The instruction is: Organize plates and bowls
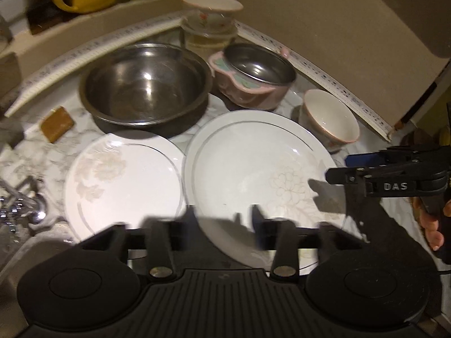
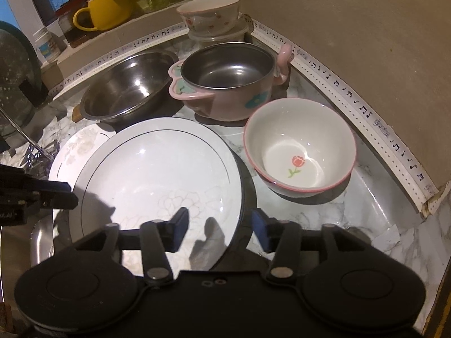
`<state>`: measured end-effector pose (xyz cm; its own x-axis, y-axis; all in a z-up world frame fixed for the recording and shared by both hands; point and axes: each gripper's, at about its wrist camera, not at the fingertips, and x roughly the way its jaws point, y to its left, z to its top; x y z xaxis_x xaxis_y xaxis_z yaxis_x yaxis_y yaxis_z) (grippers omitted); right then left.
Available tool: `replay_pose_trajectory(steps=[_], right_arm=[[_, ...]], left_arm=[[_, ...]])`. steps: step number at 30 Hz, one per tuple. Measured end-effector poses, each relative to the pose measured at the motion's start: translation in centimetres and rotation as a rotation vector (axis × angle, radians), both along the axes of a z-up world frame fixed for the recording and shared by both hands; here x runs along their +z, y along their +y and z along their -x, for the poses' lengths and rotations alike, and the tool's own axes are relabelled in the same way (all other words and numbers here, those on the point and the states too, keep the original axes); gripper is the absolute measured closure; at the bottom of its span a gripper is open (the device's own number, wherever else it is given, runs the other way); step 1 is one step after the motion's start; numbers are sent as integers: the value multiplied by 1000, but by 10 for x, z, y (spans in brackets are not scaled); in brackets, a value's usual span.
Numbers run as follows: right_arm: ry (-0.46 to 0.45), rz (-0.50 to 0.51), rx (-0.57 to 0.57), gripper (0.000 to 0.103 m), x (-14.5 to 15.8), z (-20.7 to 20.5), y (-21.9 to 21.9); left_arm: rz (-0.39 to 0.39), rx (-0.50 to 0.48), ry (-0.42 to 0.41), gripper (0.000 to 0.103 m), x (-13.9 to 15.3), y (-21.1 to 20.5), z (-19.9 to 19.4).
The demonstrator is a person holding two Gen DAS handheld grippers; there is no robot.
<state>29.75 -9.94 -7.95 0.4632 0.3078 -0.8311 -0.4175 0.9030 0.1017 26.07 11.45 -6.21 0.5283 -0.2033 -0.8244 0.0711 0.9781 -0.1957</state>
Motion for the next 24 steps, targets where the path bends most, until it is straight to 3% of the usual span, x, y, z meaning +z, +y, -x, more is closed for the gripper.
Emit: replay_pose_trajectory(steps=[2,5,7,11,15,22,24], right_arm=[[0,-14,5,40,-1,1,-2],[14,-36,7,34,-3,1,-5],[11,-49,6,24,-5,1,-7],[8,-57,0,22,-9,-3,-8],[31,-73,-3,23,-18,-10,-8],[80,-91,-21,43,-33,-25,-7],[90,-93,-30,47,-35,-29,-9]], left_arm=[[-10,12,-16,32,1,0,6],[8,37,-3,31,-4,2,12],[30,75,28,30,-12,4,14],[94,155,82,30,-31,9,15],[148,206,106,30,-42,10,9],[160,231,127,32,-52,5,0],[157,236,128,36,-54,5,-2]])
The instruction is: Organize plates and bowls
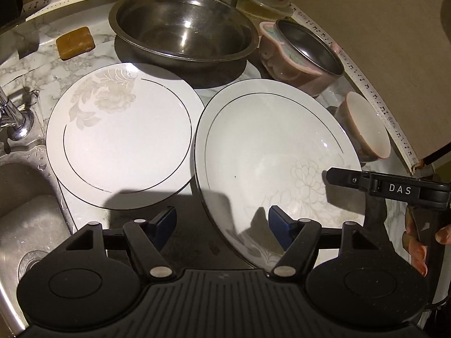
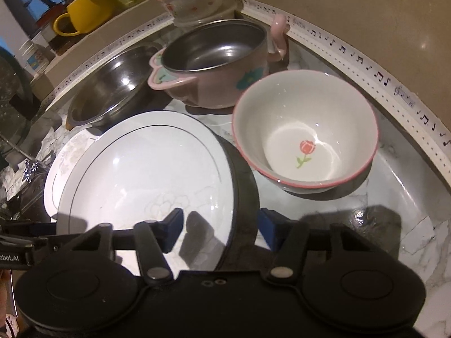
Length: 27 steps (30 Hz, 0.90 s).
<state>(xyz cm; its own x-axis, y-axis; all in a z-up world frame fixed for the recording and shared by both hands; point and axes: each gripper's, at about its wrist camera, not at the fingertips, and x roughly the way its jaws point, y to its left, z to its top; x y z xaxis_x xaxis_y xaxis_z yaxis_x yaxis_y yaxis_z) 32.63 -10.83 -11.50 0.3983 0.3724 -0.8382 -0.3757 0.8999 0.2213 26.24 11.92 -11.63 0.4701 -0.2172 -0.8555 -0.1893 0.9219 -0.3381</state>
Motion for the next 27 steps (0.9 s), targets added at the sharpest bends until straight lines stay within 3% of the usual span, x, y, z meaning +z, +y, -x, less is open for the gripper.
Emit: replay_pose_trajectory(steps=[1,4,8,10,21,27], right_arm=[[4,-2,-2,51,-1,-1,-1],[21,-15,-7,56,-3,-3,-3],[34,-33,-4,65,-3,-4,-4],[46,-53,-7,75,-2,-5,-5],[42,-60,-41,82,1,6,-10],[38,-47,-38,83,6,29,-14]], left_arm=[[3,-5,2,44,-1,0,-1],[12,-3,13,50,-3,1,-4],[36,3,21,70,-4,3,-6],[31,3,19,73,-3,3,-7],[-49,-30,1,79,7,-2,0],[-45,-43,6,79,10,-4,18]])
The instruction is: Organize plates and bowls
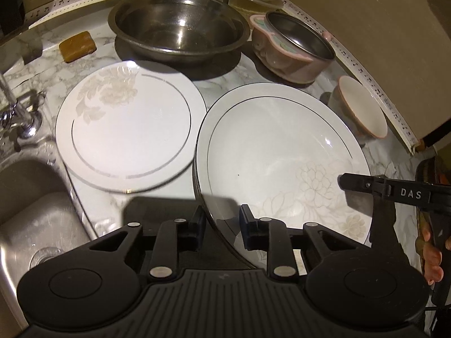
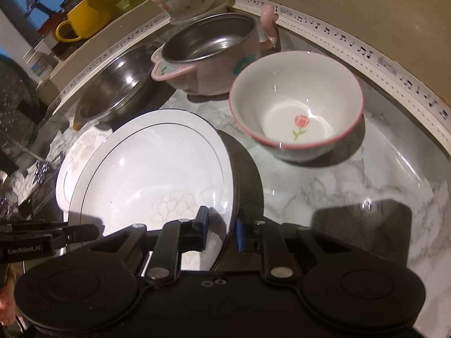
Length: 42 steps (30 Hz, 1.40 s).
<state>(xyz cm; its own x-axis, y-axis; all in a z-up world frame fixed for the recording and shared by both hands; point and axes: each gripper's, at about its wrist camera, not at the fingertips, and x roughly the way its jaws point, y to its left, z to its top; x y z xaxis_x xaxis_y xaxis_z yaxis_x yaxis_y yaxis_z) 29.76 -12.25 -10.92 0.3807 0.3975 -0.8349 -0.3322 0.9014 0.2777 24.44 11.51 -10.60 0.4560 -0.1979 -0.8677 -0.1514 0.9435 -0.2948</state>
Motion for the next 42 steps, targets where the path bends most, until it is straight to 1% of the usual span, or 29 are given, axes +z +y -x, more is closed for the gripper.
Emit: replay_pose_trajectory(steps=[11,17,25,28,31,34,38,42], right_arm=[[4,6,4,85,8,45,-18],[39,-2,-20,85,3,57,-28],[50,0,-34,83,-2,61,-31],[41,16,-21,83,0,62,-31],[24,27,-18,81,4,61,-29],[3,50,-22,78,10,57,-28],[-27,73,-20,76,19,54,-28],[-63,93,-6,75,30,52,-23]], left_arm=[[35,-46,19,79,1,-14,38],[42,-69,27,79,2,-22,52],[48,-67,15,79,2,-21,54],[52,-66,14,79,2,-20,54],[29,-63,5,79,5,-18,54],[23,-56,1,79,8,-15,54],[-15,-49,-30,79,16,-12,55],[-17,-21,-56,79,23,-5,55]])
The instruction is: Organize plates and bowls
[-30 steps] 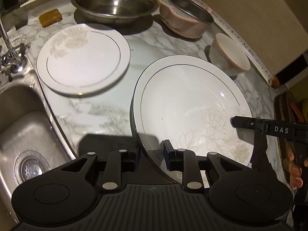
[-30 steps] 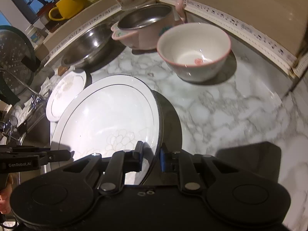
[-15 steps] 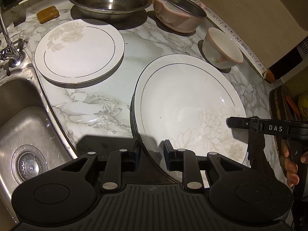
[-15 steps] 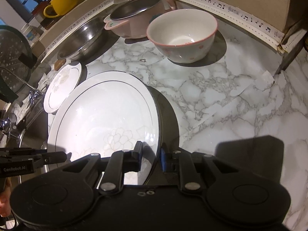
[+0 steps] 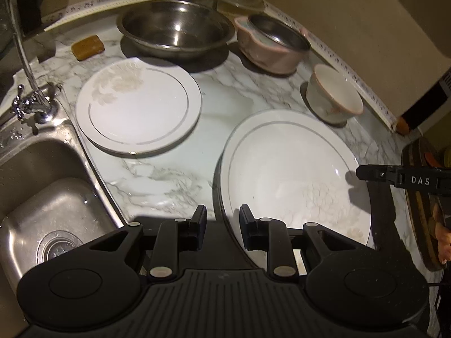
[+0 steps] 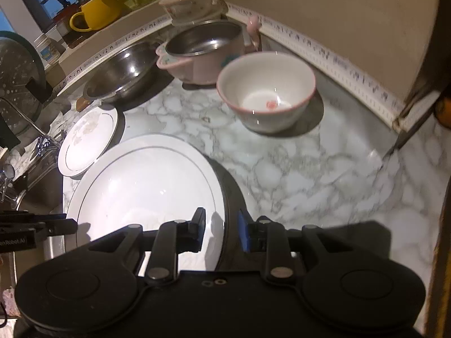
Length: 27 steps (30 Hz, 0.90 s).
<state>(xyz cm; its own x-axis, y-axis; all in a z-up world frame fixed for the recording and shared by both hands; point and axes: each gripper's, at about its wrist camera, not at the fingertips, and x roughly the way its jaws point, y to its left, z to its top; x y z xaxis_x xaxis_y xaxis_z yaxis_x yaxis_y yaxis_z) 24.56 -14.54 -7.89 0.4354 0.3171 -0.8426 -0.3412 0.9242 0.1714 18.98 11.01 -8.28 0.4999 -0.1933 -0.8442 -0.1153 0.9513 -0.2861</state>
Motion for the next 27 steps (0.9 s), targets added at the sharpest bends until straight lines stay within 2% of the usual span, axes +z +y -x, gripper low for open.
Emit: replay_pose_trajectory(steps=[6,9,11,13,15,18,21,25,27], right_arm=[[-33,-9,55,69,17,-4,16],[-57,-13,87,65,26,-8,28],[-65,-17,109,59,31,-10,37],[-72,-22,129,52,34,-12,48],[-79,-29,153,48,36,-15,59],[-97,-31,192,37,38,-17,77],[-101,-32,223,33,38,-22,94],[-101,-37,246,24,37,-29,111],[-99,-29,258,22,37,-33,120]], left_arm=[[-26,12,-32,77,12,7,-1],[-43,18,-54,70,18,10,-1],[-50,27,-73,48,22,14,-1],[-64,43,-102,36,28,18,0],[-83,58,-119,36,32,22,-1],[-99,79,-123,36,35,32,-3],[-112,86,-123,36,35,40,-5],[-131,111,-125,24,34,55,-10],[-137,123,-133,24,33,63,-14]])
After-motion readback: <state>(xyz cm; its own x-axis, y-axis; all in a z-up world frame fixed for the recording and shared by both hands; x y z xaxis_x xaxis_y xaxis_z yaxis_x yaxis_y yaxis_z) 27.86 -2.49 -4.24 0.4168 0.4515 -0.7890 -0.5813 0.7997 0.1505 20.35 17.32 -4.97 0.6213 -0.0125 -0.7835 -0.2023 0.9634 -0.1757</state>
